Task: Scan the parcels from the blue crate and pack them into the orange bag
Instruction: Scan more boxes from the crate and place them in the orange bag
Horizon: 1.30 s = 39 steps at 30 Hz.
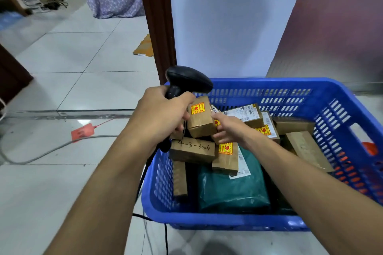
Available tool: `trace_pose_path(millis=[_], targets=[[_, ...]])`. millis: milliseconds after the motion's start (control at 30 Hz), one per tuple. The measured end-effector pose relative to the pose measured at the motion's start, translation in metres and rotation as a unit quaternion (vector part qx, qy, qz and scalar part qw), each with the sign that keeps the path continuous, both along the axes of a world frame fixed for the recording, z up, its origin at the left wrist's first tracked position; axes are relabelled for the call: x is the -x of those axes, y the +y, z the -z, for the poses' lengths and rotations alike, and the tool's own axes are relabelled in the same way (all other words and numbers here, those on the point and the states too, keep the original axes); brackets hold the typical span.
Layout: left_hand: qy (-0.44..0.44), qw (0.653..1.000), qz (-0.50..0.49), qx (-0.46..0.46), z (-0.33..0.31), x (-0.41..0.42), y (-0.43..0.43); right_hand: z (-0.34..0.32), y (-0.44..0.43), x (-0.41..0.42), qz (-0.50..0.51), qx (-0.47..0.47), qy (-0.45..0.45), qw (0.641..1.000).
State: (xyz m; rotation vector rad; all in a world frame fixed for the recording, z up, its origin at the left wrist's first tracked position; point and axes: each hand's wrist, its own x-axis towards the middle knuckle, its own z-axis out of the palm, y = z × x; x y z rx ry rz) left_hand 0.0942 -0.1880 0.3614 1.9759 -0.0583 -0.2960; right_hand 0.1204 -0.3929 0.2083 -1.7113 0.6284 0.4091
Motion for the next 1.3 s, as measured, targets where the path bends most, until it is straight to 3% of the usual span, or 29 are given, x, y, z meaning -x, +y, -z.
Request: trace_pose_path(millis=[200, 467, 700, 1000, 1300], targets=[[0.012, 1.000, -0.016, 0.009, 0.003, -0.004, -0.006, 0.012, 0.013, -0.012, 0.065, -0.105, -0.003, 0.992], [0.014, 1.000, -0.016, 0.005, 0.003, -0.005, -0.006, 0.023, 0.009, -0.014, 0.101, -0.121, 0.008, 0.987], [0.018, 1.000, -0.016, -0.001, 0.003, -0.005, -0.004, 0.030, 0.018, -0.018, 0.053, 0.015, -0.009, 0.998], [0.009, 1.000, -0.002, -0.012, 0.003, -0.003, -0.004, 0.011, 0.012, -0.013, 0.035, -0.086, 0.014, 0.996], [0.011, 1.000, 0.002, -0.020, 0.005, -0.005, -0.010, 0.011, 0.014, -0.018, -0.003, -0.009, 0.018, 1.000]])
